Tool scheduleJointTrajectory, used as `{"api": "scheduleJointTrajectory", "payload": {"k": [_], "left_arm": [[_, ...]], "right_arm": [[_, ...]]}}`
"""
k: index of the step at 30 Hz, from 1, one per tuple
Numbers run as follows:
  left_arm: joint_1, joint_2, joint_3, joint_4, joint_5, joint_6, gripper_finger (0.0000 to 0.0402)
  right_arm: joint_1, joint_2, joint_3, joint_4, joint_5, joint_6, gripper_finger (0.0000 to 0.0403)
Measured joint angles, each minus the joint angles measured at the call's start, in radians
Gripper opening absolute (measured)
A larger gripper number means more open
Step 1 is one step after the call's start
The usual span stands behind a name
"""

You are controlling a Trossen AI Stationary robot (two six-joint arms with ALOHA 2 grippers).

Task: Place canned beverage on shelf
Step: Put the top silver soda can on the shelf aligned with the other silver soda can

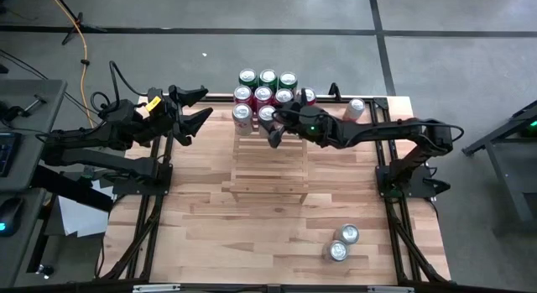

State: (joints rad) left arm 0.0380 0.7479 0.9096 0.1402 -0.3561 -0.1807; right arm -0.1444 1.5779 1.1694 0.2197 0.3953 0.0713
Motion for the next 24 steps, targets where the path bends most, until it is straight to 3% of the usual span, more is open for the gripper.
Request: {"api": "scheduleJointTrajectory", "payload": {"k": [6, 17, 24], "left_arm": [[0.000, 0.000, 0.000, 0.001, 0.000, 0.001, 0.0355], [0.000, 0.000, 0.000, -0.025, 0.008, 0.001, 0.0355], [0.000, 0.000, 0.000, -0.047, 0.096, 0.000, 0.0355]], "right_arm": [[0.000, -0.045, 0.000, -0.007, 0.004, -0.001, 0.0396], [0.022, -0.253, 0.001, -0.104, -0.030, 0.025, 0.0394], [0.072, -0.395, 0.002, -0.199, -0.082, 0.046, 0.0394]]}}
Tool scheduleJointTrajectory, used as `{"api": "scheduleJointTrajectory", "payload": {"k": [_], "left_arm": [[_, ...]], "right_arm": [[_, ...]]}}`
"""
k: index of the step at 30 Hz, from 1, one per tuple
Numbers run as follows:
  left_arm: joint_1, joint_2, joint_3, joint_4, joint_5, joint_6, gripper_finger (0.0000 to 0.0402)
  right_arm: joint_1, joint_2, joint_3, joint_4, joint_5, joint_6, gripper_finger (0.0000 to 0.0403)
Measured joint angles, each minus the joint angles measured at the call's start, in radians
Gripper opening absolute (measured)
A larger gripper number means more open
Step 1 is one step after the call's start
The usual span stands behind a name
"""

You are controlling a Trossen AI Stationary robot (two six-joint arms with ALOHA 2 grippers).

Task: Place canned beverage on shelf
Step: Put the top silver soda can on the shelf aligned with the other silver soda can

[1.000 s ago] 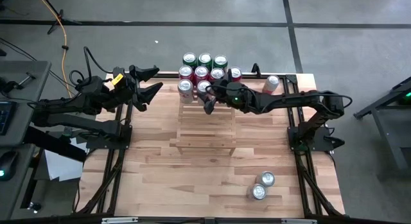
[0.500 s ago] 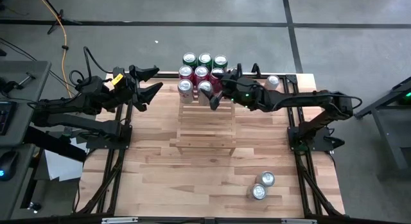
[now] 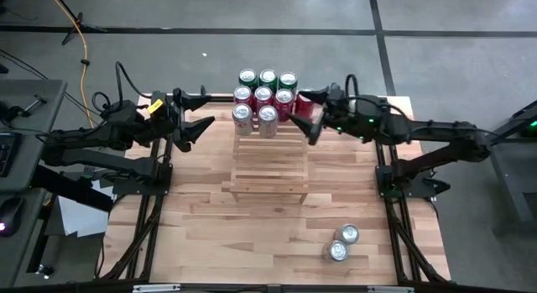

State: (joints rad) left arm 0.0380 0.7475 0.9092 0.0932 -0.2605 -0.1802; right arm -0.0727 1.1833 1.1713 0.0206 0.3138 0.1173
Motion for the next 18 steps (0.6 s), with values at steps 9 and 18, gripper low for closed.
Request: {"api": "scheduleJointTrajectory", "payload": {"k": [9, 18], "left_arm": [[0.001, 0.001, 0.000, -0.171, -0.015, 0.000, 0.0355], [0.014, -0.012, -0.199, -0.015, -0.008, -0.059, 0.0329]], "right_arm": [[0.060, 0.013, 0.000, -0.211, -0.014, 0.075, 0.0336], [0.075, 0.188, -0.043, -0.235, -0.004, 0.098, 0.0020]]}}
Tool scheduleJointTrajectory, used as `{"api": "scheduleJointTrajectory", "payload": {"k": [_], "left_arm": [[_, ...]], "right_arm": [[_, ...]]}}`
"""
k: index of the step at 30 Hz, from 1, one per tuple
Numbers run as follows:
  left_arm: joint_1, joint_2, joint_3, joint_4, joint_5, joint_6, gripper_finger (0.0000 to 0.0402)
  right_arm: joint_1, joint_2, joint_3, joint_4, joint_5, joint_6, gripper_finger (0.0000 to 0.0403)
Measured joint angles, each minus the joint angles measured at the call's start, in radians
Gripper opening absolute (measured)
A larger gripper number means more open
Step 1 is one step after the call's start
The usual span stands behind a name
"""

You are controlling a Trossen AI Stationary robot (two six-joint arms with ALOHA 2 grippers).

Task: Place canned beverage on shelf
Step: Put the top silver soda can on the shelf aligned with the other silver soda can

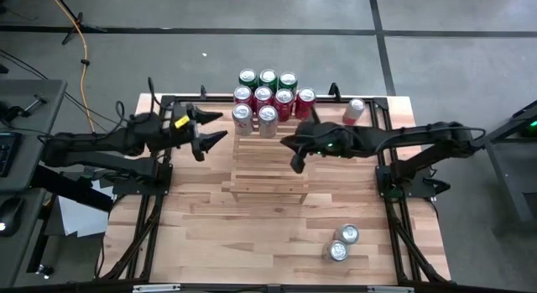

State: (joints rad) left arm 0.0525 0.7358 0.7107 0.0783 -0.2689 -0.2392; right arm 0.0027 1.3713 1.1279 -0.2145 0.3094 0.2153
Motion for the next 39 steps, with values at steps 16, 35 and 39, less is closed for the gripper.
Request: {"api": "scheduleJointTrajectory", "payload": {"k": [16, 35, 39], "left_arm": [[0.104, -0.058, -0.315, 0.134, 0.096, -0.073, 0.0013], [0.429, -0.032, -0.321, 0.123, 0.472, 0.142, 0.0000], [0.455, 0.023, -0.321, 0.134, 0.515, 0.163, 0.0000]], "right_arm": [[-0.052, 0.089, -0.065, 0.168, -0.047, 0.075, 0.0001], [-0.068, 0.107, -0.065, 0.152, -0.066, -0.015, 0.0000], [-0.086, 0.107, -0.065, 0.152, -0.064, -0.047, 0.0000]]}}
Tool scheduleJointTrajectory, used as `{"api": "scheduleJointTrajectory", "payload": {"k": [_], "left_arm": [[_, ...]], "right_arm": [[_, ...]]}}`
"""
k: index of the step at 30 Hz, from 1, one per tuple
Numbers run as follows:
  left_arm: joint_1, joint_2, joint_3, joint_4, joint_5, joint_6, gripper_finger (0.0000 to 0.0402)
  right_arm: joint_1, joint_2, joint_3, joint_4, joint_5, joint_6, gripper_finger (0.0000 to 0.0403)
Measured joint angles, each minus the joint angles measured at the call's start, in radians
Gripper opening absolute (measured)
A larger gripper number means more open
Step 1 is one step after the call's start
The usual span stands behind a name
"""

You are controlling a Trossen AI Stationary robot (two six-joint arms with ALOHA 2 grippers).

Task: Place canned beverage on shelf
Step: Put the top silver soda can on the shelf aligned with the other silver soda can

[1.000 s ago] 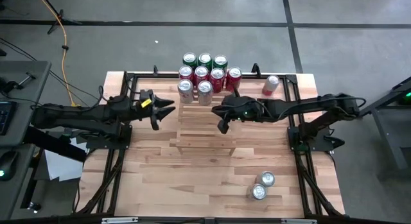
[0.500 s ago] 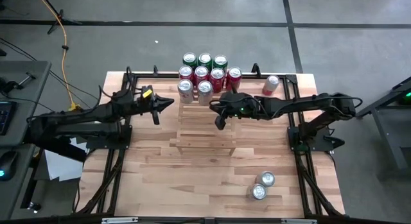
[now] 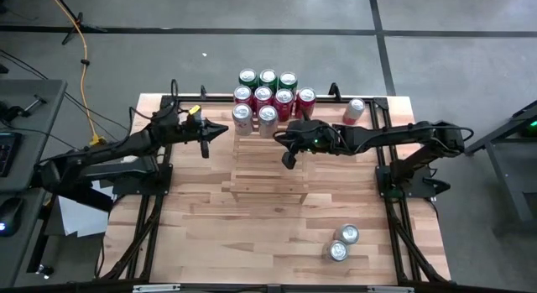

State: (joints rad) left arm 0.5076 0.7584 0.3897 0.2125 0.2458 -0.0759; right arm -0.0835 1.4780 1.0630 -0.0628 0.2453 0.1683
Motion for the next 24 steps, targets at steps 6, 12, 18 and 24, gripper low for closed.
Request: {"api": "scheduleJointTrajectory", "payload": {"k": [6, 12, 18, 24], "left_arm": [[0.004, 0.096, 0.000, 0.104, 0.010, -0.001, 0.0000], [0.004, 0.166, 0.001, 0.191, 0.011, -0.009, 0.0000], [0.004, 0.201, 0.001, 0.204, 0.011, -0.009, 0.0000], [0.004, 0.204, 0.001, 0.203, 0.011, -0.024, 0.0000]], "right_arm": [[-0.029, 0.000, 0.000, 0.017, 0.013, -0.012, 0.0000], [-0.047, 0.000, 0.000, 0.030, 0.013, -0.014, 0.0000], [-0.059, 0.009, 0.000, 0.068, 0.010, -0.019, 0.0000], [-0.068, 0.037, 0.008, 0.106, -0.009, -0.016, 0.0000]]}}
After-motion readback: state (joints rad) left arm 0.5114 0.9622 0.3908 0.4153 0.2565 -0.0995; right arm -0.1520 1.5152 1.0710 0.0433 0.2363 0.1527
